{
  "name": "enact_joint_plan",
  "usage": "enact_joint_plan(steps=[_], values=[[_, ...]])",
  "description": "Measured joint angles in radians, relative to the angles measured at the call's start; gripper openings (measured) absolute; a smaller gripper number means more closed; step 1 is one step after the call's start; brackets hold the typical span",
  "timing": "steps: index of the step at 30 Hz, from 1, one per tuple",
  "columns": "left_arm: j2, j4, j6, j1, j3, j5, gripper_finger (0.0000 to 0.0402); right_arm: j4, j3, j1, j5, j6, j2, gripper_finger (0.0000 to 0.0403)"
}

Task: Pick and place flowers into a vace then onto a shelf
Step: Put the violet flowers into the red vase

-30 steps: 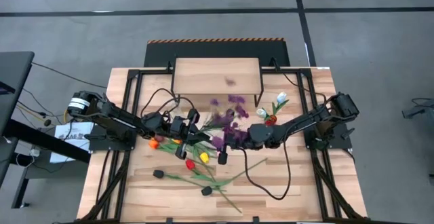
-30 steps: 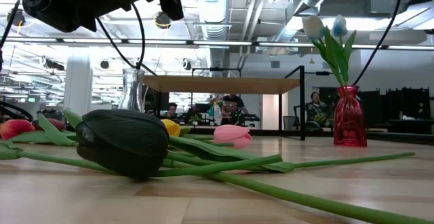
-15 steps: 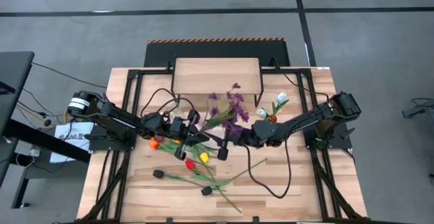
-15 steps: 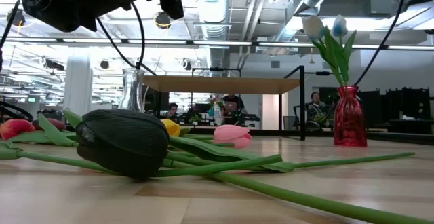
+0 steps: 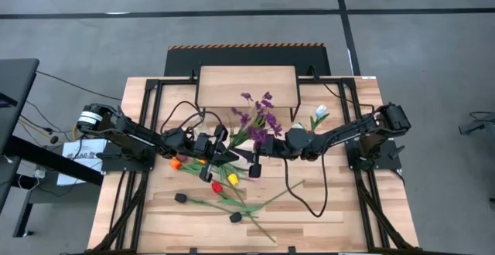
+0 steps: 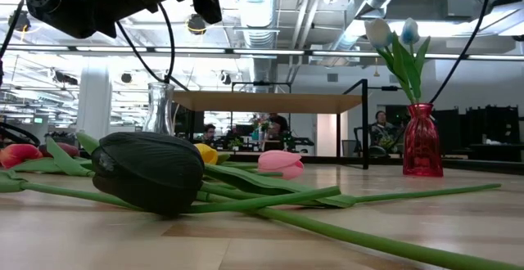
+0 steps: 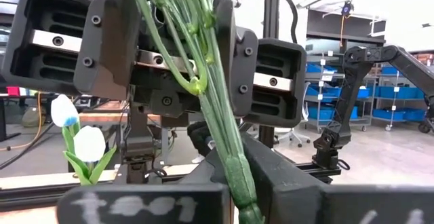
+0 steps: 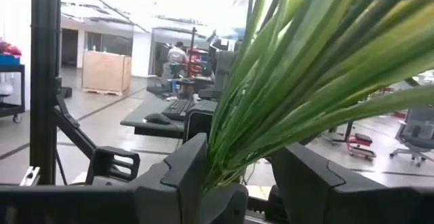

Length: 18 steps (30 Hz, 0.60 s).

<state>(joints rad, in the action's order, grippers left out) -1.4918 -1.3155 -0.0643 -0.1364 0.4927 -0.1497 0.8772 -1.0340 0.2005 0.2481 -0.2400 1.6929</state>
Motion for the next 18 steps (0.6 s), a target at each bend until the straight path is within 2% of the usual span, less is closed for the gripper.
enact_joint_plan(steps=[9,18], values=[[0.0,0.005,0.0,0.0,0.0,0.0,0.0,0.035,0.0,0.0,-0.004,-0.029,0.001,0.0113],[0.0,0.017,-0.002,0.002,0.0,0.012,0.0,0.037,0.0,0.001,-0.011,-0.044,0.001,0.0012]])
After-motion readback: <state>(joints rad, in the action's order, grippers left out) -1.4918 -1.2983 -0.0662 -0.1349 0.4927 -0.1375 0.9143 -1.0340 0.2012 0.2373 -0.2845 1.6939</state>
